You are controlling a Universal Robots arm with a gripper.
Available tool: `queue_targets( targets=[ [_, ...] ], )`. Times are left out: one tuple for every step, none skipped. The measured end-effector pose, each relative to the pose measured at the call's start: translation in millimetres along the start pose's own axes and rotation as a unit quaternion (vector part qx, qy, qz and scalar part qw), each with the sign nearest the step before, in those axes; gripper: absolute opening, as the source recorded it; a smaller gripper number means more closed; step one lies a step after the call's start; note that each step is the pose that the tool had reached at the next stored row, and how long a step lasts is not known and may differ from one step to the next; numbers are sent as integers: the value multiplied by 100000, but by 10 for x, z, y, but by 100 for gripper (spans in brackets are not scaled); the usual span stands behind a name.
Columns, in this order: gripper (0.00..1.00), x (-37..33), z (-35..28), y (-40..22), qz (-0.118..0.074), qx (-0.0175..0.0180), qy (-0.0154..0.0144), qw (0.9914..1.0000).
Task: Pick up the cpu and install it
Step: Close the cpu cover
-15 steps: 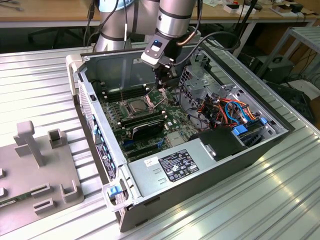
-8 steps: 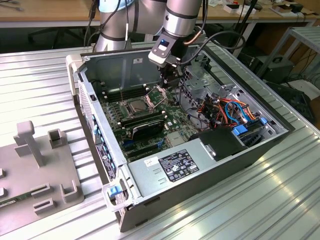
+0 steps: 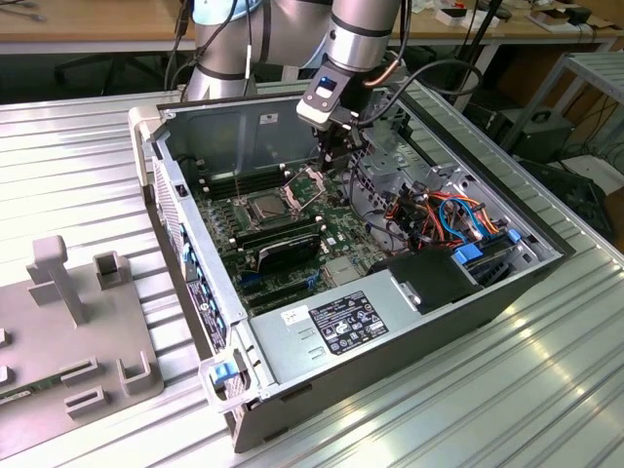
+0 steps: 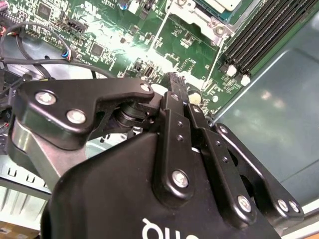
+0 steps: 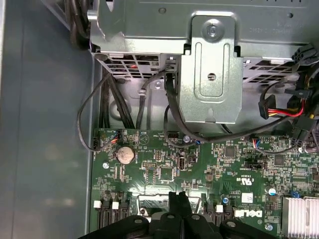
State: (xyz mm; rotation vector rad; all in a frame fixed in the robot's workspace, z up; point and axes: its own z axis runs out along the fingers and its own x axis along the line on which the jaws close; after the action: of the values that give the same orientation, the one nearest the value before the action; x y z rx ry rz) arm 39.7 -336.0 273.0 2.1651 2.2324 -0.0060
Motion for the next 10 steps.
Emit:
queue_targets(
  targets=[
    [11, 0, -1, -8, -1, -3, -5, 100000],
    [11, 0, -1, -24, -7, -29, -6, 100000],
    [11, 1, -1, -40, -6, -62, -6, 100000],
    [11, 2, 0, -58, -3, -103, 0, 100000],
    [11, 2, -1, -75, 0, -133, -7, 100000],
    [11, 3, -1, -94, 7, -156, -5, 100000],
    [11, 4, -1, -113, 3, -174, -5, 100000],
    [11, 4, 0, -132, -3, -194, -3, 100000],
    [11, 5, 1, -159, -1, -235, 0, 100000],
    [11, 6, 1, -189, 4, -273, -6, 100000]
  ],
)
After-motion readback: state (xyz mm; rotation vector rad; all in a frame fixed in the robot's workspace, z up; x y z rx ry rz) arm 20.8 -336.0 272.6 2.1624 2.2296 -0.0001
